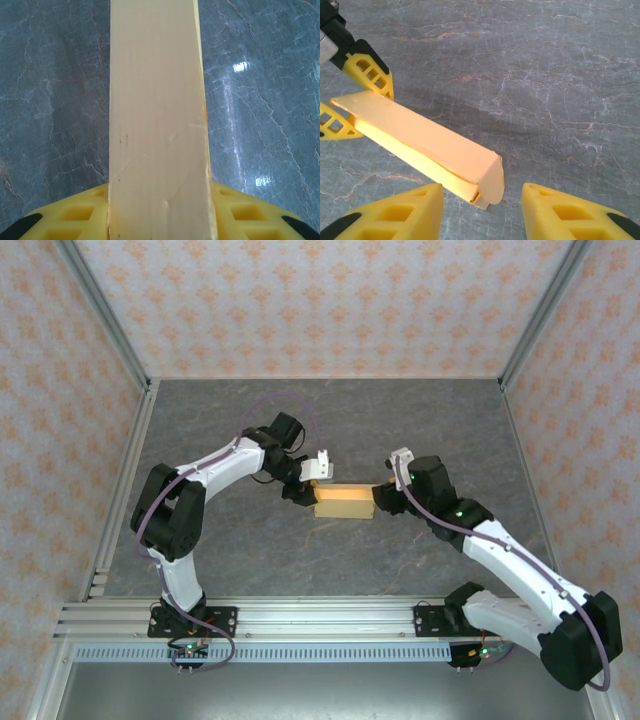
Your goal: Fold the paper box
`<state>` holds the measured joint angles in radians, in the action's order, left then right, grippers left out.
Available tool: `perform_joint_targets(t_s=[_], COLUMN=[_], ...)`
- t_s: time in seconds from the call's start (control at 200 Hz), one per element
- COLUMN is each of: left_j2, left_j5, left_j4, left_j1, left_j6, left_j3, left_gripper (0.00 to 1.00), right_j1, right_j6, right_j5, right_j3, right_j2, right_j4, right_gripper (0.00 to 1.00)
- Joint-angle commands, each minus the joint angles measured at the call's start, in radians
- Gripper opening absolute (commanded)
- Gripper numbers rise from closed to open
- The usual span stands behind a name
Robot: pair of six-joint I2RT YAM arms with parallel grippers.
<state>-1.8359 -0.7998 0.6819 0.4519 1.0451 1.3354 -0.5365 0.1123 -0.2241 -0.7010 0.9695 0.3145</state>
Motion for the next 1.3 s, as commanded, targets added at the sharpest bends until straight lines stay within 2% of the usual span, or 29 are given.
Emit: perform_joint_targets(t_s=[0.0,0.315,0.56,0.831,1.096,1.296], left_j2=[-0.017,-0.019,-0.028,-0.026,-0.026,-0.028], left_j5=[0.037,0.042,0.045,0.048,0.082,0.091], left_j4=[0.062,0.065,0.073,0.067,0.063,0.056], left_j1=[0.012,0.016,0.018,0.022,0.029,0.031], left_j6=[-0.003,0.005,0.003,0.003,-0.02,-0.028], left_j3=[0.031,0.036,0.048,0.045,0.048,0.048], left_gripper=[0.35,0.35,0.35,0.35,0.35,0.35], right_j1=[-0.006,-0.006,-0.005,-0.006,-0.005,-0.007], right_j6=[0.003,0.055,0.073,0.082,0.04,-0.021], right_j5=[0.037,0.015,0.014,0.027,0.026,0.049], right_j3=[0.038,0.047,0.02,0.013,-0.062,-0.158], right_j2=[0.006,0.09,0.143,0.164,0.186,0.252], right_j4=[-0.013,-0.084,-0.08,-0.108,-0.034,0.096], right_gripper=[0.44,0.42,0.37,0.2,0.09,0.06])
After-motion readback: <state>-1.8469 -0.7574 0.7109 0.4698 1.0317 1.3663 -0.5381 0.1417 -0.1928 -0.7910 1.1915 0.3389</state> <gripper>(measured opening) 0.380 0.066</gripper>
